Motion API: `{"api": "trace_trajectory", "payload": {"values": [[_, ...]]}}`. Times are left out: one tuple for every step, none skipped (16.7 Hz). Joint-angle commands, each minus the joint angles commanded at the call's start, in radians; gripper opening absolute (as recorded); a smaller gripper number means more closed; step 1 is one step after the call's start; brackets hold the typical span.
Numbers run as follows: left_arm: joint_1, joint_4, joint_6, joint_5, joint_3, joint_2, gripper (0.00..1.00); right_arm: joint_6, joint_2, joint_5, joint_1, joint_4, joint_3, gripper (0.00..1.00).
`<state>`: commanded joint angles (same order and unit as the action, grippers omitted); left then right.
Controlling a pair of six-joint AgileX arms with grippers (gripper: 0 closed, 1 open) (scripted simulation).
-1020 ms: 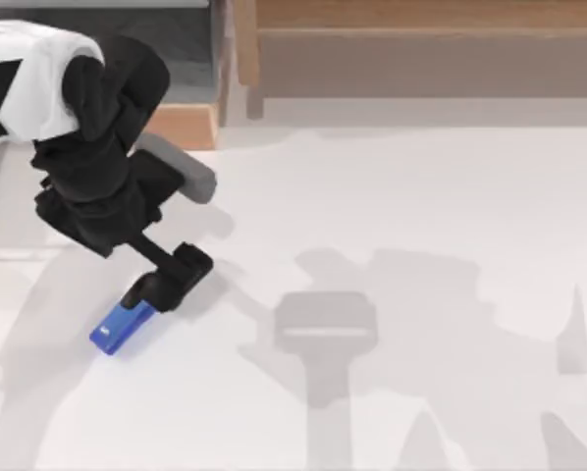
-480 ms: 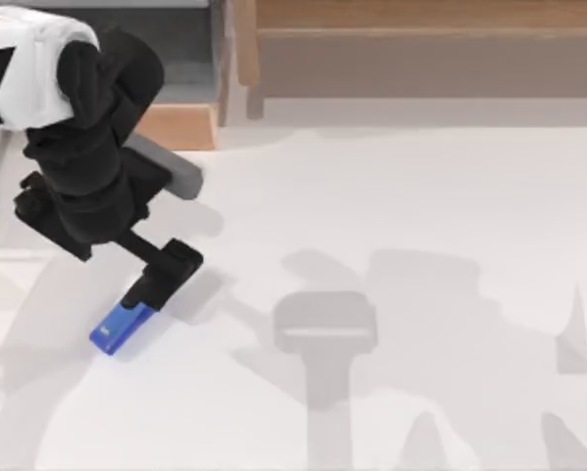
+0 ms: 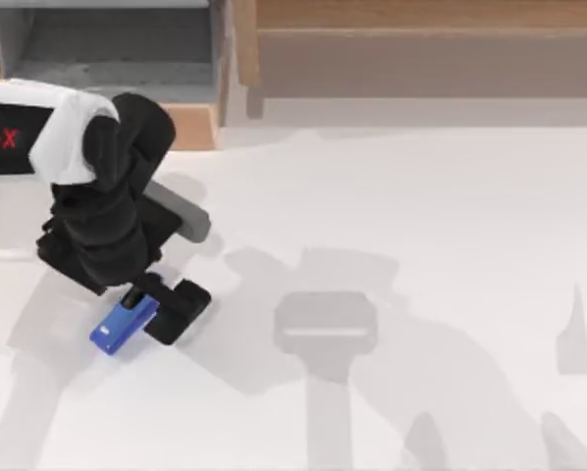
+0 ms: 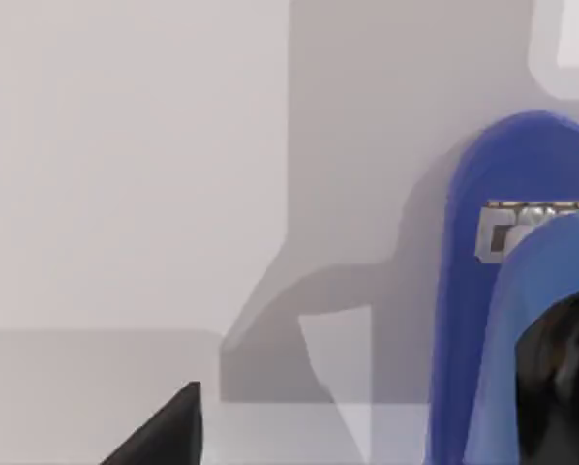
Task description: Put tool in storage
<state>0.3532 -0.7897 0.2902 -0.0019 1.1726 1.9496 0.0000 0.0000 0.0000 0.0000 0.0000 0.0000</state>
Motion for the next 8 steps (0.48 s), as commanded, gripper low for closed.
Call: {"api": "trace_trajectory", "payload": {"values": [[0.0, 0.011, 0.0, 0.0, -0.008, 0.006, 1.0, 0.0, 0.0, 0.0, 0.0, 0.0, 0.0, 1.0], [0.0, 0.013, 0.0, 0.0, -0.009, 0.007, 1.0, 0.0, 0.0, 0.0, 0.0, 0.0, 0.0, 1.0], [0.0, 0.013, 0.0, 0.0, -0.009, 0.007, 1.0, 0.0, 0.0, 0.0, 0.0, 0.0, 0.0, 1.0], [0.0, 0.013, 0.0, 0.0, -0.009, 0.007, 1.0, 0.0, 0.0, 0.0, 0.0, 0.0, 0.0, 1.0], [0.0, 0.013, 0.0, 0.0, -0.009, 0.007, 1.0, 0.0, 0.0, 0.0, 0.0, 0.0, 0.0, 1.0], [0.0, 0.013, 0.0, 0.0, -0.009, 0.007, 0.92, 0.0, 0.0, 0.0, 0.0, 0.0, 0.0, 1.0], [0.0, 0.013, 0.0, 0.0, -0.009, 0.007, 0.85, 0.0, 0.0, 0.0, 0.0, 0.0, 0.0, 1.0], [0.0, 0.013, 0.0, 0.0, -0.009, 0.007, 0.77, 0.0, 0.0, 0.0, 0.0, 0.0, 0.0, 1.0]]}}
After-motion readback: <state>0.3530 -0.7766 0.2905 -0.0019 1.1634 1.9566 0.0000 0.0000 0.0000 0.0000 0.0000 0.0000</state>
